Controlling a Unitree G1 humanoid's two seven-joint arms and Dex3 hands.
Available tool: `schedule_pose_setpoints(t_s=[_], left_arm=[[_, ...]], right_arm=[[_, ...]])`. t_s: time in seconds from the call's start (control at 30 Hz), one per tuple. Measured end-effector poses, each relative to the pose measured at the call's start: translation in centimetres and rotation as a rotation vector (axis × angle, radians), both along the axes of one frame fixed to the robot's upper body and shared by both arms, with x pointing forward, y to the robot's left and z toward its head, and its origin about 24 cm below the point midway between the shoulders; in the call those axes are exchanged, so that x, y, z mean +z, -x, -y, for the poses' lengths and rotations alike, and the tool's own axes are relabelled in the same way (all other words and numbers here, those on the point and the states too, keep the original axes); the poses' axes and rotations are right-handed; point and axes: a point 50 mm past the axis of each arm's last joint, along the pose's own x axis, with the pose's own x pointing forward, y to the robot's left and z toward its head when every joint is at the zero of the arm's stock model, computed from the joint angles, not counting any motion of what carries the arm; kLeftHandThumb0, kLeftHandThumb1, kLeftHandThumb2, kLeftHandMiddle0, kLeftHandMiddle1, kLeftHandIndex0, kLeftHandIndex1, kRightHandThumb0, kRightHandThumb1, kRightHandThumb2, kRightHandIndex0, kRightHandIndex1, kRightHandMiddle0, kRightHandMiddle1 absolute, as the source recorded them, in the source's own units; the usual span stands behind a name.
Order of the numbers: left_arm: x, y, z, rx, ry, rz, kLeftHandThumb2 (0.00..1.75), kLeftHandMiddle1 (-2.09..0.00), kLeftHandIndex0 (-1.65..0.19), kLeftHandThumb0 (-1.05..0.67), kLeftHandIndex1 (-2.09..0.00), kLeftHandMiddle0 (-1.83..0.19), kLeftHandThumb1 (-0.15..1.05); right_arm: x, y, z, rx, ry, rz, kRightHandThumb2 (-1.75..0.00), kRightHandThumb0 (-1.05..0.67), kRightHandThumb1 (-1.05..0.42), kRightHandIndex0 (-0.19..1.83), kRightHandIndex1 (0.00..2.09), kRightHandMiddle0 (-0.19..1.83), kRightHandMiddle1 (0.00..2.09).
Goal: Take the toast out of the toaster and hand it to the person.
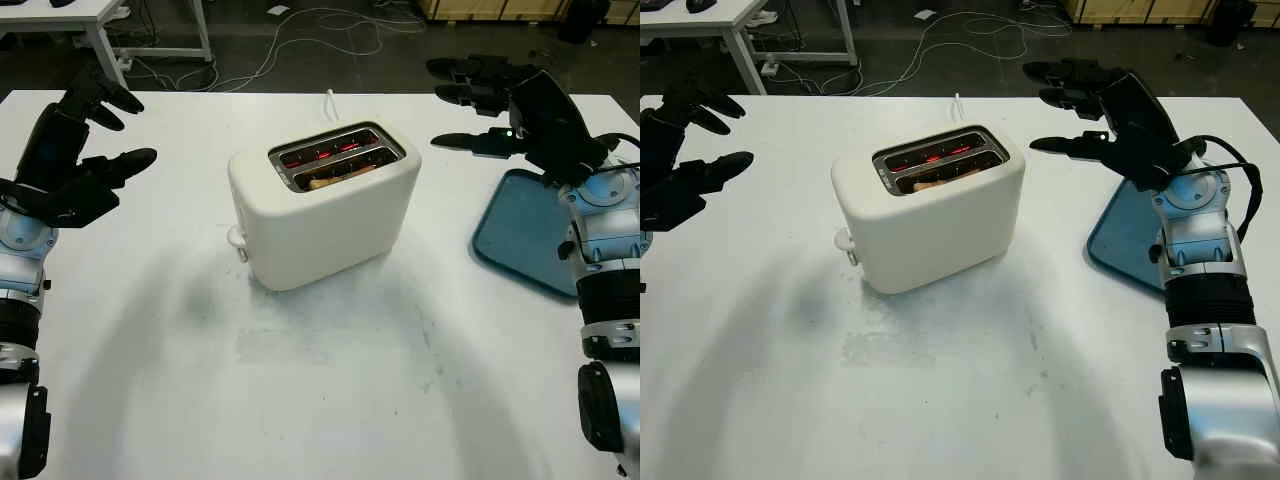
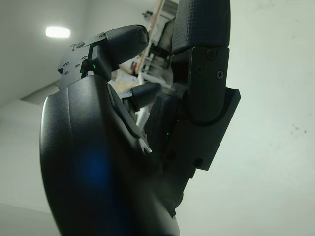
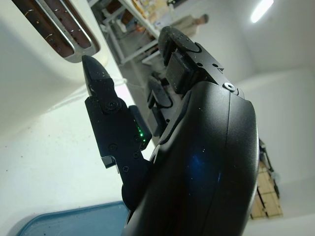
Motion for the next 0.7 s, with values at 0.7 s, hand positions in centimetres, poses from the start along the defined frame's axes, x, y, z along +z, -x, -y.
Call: schedule_pose_setpoints(t_s=[0.7], left_arm=[[-0.22,0.06,-0.17,0.007,0.008,0.009,0.46,-1.75,0.0,-1.05,-1.61,0.0,0.92]], right_arm=[[-0.15,-0.04,0.07,-0.001,-0.006,-0.007,0.0,-0.23,-0.76,0.56,0.01,0.55,0.01]])
